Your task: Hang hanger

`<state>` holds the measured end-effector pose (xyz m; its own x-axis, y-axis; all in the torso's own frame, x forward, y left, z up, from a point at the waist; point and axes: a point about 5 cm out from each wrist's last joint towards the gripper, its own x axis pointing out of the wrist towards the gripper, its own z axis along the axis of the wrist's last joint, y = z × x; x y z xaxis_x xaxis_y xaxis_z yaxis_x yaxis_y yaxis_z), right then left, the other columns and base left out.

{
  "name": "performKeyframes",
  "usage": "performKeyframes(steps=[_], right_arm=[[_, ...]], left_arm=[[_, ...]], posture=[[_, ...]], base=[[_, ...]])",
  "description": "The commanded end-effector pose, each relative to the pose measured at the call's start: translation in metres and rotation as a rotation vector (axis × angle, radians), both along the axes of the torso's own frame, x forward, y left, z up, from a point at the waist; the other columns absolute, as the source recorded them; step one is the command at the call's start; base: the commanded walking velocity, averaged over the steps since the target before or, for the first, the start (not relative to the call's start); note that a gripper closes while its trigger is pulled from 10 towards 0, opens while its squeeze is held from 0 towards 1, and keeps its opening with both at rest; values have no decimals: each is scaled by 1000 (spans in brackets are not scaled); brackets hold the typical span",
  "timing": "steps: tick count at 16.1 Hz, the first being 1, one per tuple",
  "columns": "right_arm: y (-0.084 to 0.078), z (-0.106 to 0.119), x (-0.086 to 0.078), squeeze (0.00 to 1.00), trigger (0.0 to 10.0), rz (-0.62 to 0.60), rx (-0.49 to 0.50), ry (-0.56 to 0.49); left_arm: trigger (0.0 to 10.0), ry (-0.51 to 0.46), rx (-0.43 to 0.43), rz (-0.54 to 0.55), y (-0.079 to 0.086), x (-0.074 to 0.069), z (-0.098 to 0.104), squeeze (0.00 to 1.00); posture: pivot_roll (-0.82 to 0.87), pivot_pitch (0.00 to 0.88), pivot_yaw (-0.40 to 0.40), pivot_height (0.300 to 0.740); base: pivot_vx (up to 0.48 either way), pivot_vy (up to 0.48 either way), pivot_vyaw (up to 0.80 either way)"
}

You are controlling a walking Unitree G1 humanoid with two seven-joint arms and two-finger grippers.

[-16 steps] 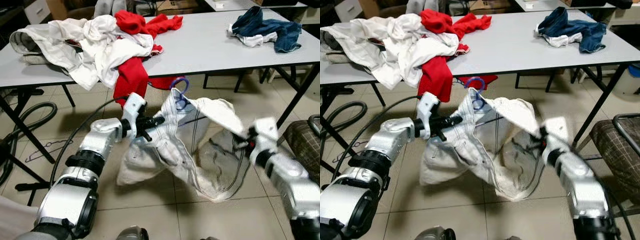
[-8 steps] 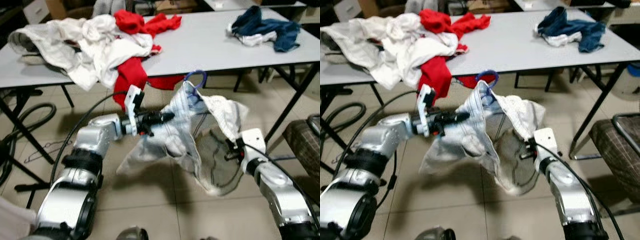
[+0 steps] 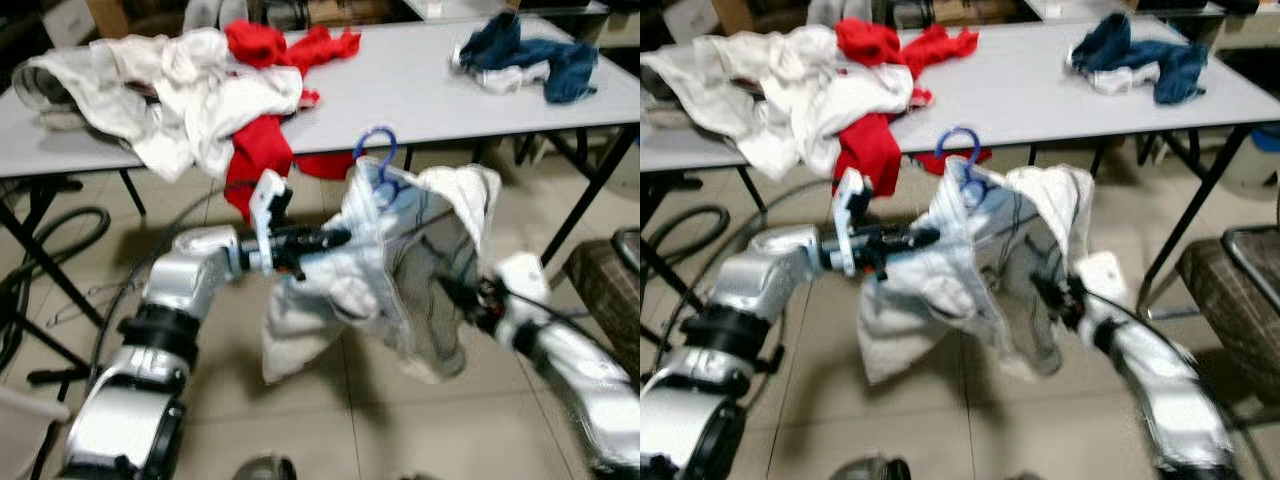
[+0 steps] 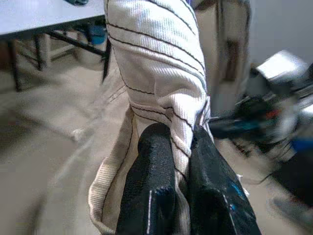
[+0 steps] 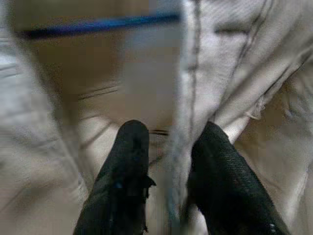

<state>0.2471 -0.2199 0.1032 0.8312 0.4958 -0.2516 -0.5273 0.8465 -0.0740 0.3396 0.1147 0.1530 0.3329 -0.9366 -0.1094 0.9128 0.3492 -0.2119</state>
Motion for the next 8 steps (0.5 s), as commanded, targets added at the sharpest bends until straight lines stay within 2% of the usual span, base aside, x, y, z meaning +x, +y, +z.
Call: performKeyframes(steps=[1,3,5,7,8], right_arm=[[1,18,-6,1000,10000,94,30,-30],[-11,47,-22,1000,10000,220,44,-31],[-20,69,-31,1000,10000,317,17,-22],[-24,82,-32,1000,10000,354,-12,-26],[-27,87,-27,1000,10000,330,-23,-50]], left_arm=[[0,-98,32,-23,-1,2,11,0],[0,-131,96,-26,2,5,8,0],[0,-162,129,-32,1,8,8,0],[0,-187,152,-51,0,8,8,0],[0,-199,159,-71,-1,7,8,0]], posture=[[-41,0,66,740],[-51,0,73,740],[-56,0,75,740],[-58,0,76,740],[-59,0,76,740]], base=[[0,0,0],[0,0,0],[0,0,0],[0,0,0],[0,0,0]])
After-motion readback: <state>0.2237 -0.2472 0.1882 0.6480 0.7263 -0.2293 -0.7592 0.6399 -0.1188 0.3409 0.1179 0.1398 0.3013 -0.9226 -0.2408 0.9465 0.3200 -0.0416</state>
